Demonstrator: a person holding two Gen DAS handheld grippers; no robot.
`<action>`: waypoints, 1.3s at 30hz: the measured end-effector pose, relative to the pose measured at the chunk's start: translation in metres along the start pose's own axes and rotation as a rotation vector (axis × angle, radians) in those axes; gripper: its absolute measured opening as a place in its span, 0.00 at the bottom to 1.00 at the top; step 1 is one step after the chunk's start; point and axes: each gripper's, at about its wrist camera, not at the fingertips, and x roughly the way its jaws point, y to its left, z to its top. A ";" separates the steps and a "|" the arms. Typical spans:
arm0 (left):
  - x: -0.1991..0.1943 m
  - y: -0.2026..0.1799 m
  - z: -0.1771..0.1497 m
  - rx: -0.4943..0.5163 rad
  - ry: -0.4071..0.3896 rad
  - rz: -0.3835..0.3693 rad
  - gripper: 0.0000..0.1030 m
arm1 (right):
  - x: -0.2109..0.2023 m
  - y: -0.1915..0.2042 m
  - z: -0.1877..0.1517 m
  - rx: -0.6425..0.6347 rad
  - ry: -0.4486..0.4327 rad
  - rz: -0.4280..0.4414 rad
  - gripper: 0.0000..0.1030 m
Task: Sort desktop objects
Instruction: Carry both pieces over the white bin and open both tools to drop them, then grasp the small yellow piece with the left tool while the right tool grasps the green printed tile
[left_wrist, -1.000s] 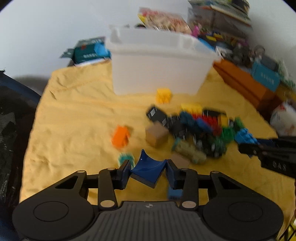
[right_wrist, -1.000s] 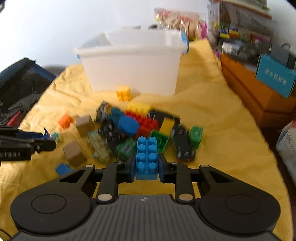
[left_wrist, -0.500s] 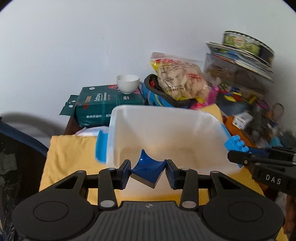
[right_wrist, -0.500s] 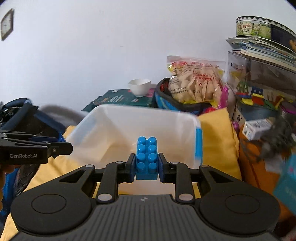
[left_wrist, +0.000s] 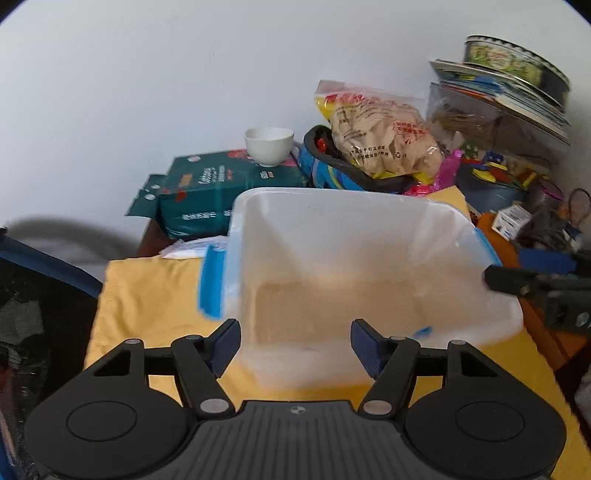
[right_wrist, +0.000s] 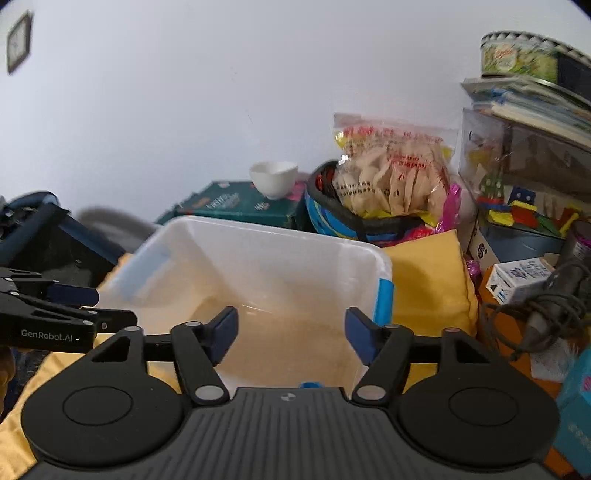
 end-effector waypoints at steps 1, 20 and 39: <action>-0.009 0.003 -0.009 0.002 -0.004 -0.006 0.68 | -0.010 0.000 -0.007 -0.006 -0.011 0.002 0.79; -0.035 0.024 -0.155 0.021 0.215 0.055 0.64 | -0.062 -0.006 -0.141 -0.015 0.207 -0.053 0.74; -0.021 0.016 -0.186 0.041 0.218 0.036 0.29 | -0.040 -0.011 -0.167 0.017 0.241 -0.132 0.51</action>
